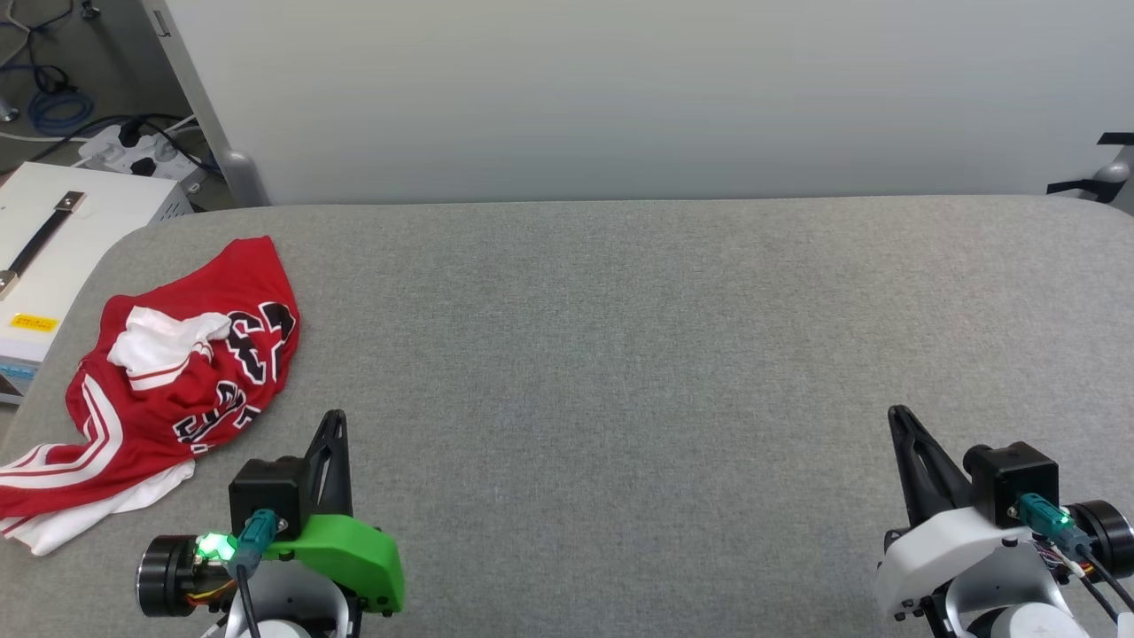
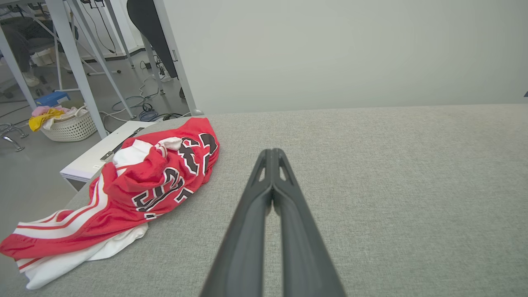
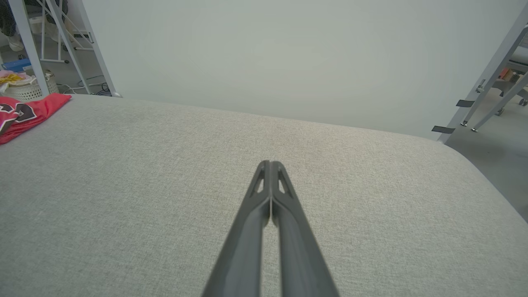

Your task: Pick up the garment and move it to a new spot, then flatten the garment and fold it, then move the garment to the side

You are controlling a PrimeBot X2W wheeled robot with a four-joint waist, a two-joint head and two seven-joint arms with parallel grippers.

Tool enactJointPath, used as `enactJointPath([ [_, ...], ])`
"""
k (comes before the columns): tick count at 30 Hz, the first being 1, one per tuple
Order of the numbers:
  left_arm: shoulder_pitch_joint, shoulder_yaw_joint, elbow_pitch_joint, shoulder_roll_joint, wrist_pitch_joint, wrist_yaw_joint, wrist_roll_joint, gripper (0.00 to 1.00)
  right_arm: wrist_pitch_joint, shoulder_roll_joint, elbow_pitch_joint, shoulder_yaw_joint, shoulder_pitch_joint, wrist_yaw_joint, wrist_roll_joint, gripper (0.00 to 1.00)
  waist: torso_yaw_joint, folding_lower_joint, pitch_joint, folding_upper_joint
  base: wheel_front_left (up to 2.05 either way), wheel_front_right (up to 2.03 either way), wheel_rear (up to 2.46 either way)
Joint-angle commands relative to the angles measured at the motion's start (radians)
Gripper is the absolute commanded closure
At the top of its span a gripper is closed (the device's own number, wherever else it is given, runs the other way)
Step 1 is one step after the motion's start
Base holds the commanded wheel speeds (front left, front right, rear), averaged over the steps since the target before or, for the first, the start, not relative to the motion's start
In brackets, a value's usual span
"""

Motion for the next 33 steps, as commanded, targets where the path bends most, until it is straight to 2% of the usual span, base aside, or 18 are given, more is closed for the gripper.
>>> enactJointPath([
  [1,-0.017,0.000,-0.002,-0.004,-0.001,-0.003,0.010,1.00,0.003,0.000,0.002,0.001,-0.016,-0.001,-0.009,1.00,0.000,0.0000,0.000,0.0000,0.00,0.00,0.00],
  [33,-0.017,0.000,-0.002,-0.004,-0.001,-0.003,0.010,1.00,0.003,0.000,0.002,0.001,-0.016,-0.001,-0.009,1.00,0.000,0.0000,0.000,0.0000,0.00,0.00,0.00],
])
